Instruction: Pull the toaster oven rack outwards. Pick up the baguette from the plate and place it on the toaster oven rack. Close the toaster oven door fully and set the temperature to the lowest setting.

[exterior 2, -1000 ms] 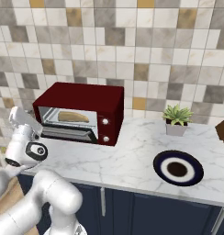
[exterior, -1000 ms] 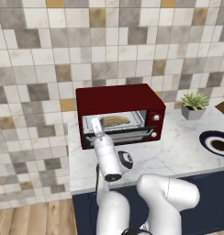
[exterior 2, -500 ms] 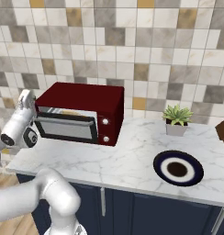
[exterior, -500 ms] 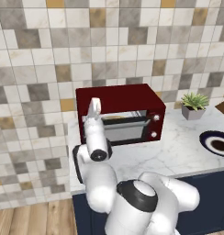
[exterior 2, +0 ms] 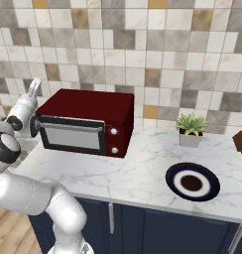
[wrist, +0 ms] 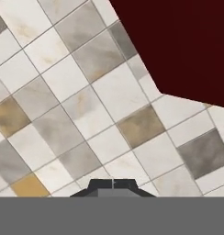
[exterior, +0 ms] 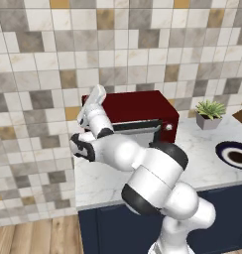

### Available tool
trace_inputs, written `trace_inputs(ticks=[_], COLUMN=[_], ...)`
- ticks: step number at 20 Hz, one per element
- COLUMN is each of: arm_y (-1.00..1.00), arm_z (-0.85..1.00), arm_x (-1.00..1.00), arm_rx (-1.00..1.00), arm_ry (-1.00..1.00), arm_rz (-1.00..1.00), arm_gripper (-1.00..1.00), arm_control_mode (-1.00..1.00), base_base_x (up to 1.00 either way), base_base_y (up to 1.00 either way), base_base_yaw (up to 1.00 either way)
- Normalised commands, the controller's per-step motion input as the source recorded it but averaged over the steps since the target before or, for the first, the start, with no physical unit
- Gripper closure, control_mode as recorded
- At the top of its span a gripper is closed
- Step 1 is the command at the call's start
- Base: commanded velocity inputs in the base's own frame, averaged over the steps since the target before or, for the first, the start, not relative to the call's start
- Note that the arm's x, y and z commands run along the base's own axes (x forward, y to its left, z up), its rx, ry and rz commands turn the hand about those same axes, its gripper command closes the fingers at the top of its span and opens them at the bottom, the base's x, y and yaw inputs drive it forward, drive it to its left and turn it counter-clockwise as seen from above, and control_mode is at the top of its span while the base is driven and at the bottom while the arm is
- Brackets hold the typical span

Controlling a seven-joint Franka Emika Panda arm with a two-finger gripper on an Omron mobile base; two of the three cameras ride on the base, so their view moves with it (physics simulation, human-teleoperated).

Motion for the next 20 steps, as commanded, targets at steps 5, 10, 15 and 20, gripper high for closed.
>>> trace_inputs(ticks=[5, 10, 15, 20], arm_y=[-0.73, -0.1, -0.35, -1.0], arm_z=[-0.06, 0.6, 0.66, 0.28], arm_x=[0.68, -0.66, -0.98, -0.8], arm_rx=[0.38, 0.13, -0.06, 0.0], arm_ry=[-0.13, -0.08, -0.12, -0.1], arm_rz=[0.41, 0.13, 0.0, -0.01], arm_gripper=[1.0, 1.0, 1.0, 1.0], arm_control_mode=[-1.0, -1.0, -1.0, -1.0], base_base_x=[0.0, 0.0, 0.0, 0.0], base_base_y=[0.0, 0.0, 0.0, 0.0], base_base_yaw=[0.0, 0.0, 0.0, 0.0])
